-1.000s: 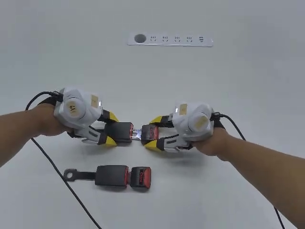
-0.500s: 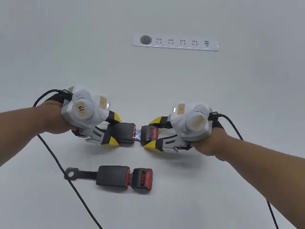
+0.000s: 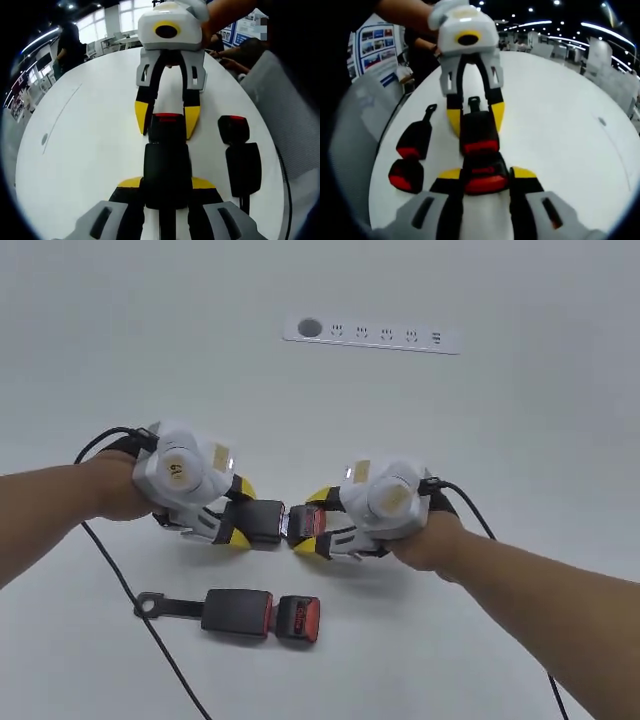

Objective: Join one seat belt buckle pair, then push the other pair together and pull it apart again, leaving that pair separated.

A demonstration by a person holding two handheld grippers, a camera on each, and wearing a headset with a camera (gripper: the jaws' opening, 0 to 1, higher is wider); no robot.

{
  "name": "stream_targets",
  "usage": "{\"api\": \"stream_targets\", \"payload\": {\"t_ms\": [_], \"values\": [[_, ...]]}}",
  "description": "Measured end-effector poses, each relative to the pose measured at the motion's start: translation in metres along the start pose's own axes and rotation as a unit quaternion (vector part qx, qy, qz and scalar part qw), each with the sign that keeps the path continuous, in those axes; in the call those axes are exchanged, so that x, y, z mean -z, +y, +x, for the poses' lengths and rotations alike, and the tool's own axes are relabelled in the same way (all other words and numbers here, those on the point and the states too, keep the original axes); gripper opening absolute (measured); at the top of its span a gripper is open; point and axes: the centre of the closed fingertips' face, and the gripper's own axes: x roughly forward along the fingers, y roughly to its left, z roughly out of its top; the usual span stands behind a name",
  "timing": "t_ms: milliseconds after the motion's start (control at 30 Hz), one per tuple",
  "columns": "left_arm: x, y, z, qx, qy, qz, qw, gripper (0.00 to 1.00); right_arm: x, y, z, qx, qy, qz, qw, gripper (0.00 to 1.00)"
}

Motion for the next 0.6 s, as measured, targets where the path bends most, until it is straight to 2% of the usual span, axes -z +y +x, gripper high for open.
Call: {"api": "stream_targets", "payload": {"t_ms": [267, 433, 600], "values": [[-0.0002, 0.0009, 0.0005, 0.000, 0.006, 0.001, 1.0000, 0.34, 0.0003, -0.0007, -0.0007, -0.001, 0.019, -0.010, 0.9998, 0.35], [0.0000, 0.0018, 0.0004, 0.001, 0.003, 0.002, 1.0000, 0.34, -0.0002, -0.0014, -0.0007, 0.003, 0.028, -0.012, 0.9995, 0.35], [0.0001, 0.0026, 0.0006, 0.001, 0.005, 0.003, 1.0000, 0.34, 0.0017, -0.0036, -0.0017, 0.002, 0.027, -0.011, 0.9996, 0.35]]}}
